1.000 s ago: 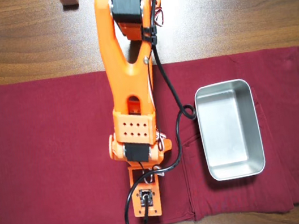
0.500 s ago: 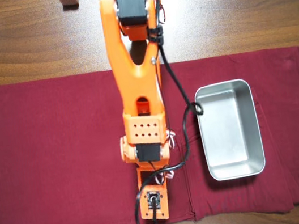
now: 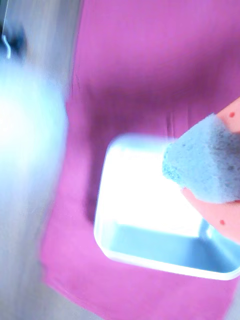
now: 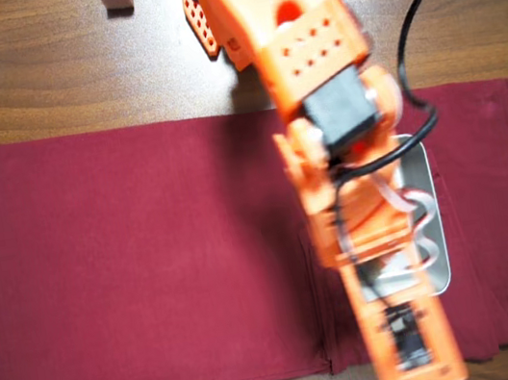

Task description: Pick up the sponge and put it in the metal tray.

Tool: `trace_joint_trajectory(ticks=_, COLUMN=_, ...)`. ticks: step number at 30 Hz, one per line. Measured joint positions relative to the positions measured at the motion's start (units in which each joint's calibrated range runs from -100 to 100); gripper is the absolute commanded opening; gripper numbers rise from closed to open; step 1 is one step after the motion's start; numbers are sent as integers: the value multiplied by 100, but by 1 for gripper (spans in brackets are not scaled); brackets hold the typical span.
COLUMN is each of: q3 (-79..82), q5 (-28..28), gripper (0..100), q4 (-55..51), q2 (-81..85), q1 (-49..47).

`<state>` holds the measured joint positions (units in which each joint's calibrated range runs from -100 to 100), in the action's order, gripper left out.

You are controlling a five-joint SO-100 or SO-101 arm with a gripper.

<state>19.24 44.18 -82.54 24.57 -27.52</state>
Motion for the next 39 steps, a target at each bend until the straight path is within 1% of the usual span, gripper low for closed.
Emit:
trace_joint_trajectory(ticks=3, q3=166, q5=-171, gripper=0, q4=432, q2=-573, q1=-947)
trace_joint_trajectory(ticks=5, q3=175, q5=-225, gripper=2, q4=667, q2=-1033, q1=-1157)
trace_joint_trajectory(ticks=6, q3=175, q5=-239, gripper=7, q4=723, q2=-1233, q1=-1196)
trace_joint_trajectory(ticks=8, q3=258, q5=-293, gripper=23, q4=798, q2=-1450, q1=-1196)
trace_joint_trajectory(ticks=10, q3=405, q5=-396, gripper=35, q4=901, q2=-1458, q1=-1196)
trace_joint_trajectory(ticks=12, q3=764, q5=-518, gripper=42, q4=1239, q2=-1415, q1=-1196)
trace_joint_trajectory(ticks=20, q3=820, q5=-532, gripper=45, q4=1484, q2=-1302, q1=-1067)
trace_joint_trajectory(ticks=23, q3=820, q5=-508, gripper=48, q4=1484, q2=-1042, q1=-997)
trace_joint_trajectory(ticks=26, q3=820, q5=-513, gripper=47, q4=1315, q2=-781, q1=-987)
trace_joint_trajectory(ticks=27, q3=820, q5=-518, gripper=37, q4=1343, q2=-729, q1=-987)
trace_joint_trajectory(ticks=28, q3=820, q5=-518, gripper=13, q4=1390, q2=-625, q1=-987)
trace_joint_trajectory(ticks=29, q3=820, q5=-508, gripper=0, q4=1465, q2=-477, q1=-957)
trace_joint_trajectory(ticks=30, q3=893, q5=-503, gripper=0, q4=1606, q2=-269, q1=-857)
trace_joint_trajectory(ticks=32, q3=1206, q5=-361, gripper=0, q4=2347, q2=304, q1=-489)
trace_joint_trajectory(ticks=34, q3=2403, q5=-147, gripper=0, q4=3897, q2=1181, q1=50)
trace_joint_trajectory(ticks=35, q3=2974, q5=73, gripper=0, q4=4056, q2=1580, q1=229)
trace_joint_trajectory(ticks=36, q3=3370, q5=166, gripper=0, q4=3981, q2=2057, q1=429)
trace_joint_trajectory(ticks=38, q3=3785, q5=308, gripper=0, q4=3061, q2=2995, q1=997)
trace_joint_trajectory(ticks=39, q3=4236, q5=386, gripper=0, q4=2751, q2=3576, q1=1186)
